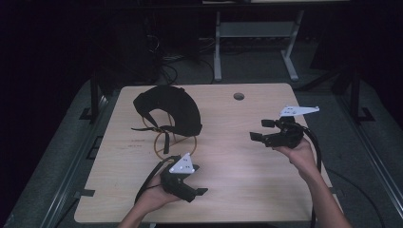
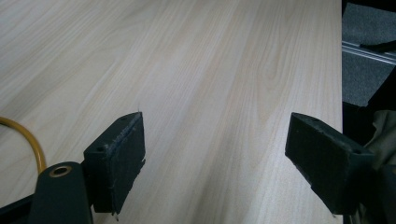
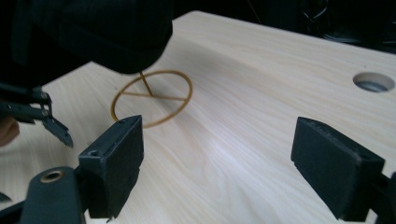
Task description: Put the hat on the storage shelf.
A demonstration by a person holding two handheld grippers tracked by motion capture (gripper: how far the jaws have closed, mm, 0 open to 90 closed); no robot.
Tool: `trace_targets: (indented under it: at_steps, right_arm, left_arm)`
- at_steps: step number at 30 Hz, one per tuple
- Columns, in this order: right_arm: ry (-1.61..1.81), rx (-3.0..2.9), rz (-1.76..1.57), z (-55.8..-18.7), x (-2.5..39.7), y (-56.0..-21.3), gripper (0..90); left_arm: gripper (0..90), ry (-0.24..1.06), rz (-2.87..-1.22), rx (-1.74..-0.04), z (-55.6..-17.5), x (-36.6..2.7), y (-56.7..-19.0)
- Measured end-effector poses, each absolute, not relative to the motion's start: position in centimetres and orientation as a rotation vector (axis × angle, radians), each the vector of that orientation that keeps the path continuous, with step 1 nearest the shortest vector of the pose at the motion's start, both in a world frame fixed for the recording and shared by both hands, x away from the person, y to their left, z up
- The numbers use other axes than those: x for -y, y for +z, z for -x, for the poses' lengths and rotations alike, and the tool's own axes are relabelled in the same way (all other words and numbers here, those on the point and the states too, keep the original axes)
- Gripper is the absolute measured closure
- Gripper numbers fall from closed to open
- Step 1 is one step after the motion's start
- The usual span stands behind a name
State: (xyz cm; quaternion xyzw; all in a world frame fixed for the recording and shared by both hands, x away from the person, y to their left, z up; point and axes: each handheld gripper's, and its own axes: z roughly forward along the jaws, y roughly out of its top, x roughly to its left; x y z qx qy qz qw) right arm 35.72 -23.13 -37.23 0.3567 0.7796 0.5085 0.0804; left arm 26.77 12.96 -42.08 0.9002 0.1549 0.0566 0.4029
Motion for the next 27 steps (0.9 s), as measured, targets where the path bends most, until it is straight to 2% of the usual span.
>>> trace_targets:
  at_steps: [27]
  right_arm:
    - [1.456,-2.328,-1.164,-32.5,27.5,-41.2,16.5]
  left_arm:
    - [19.7,0.155,-2.268,-0.403,-26.8,-13.0,-42.2]
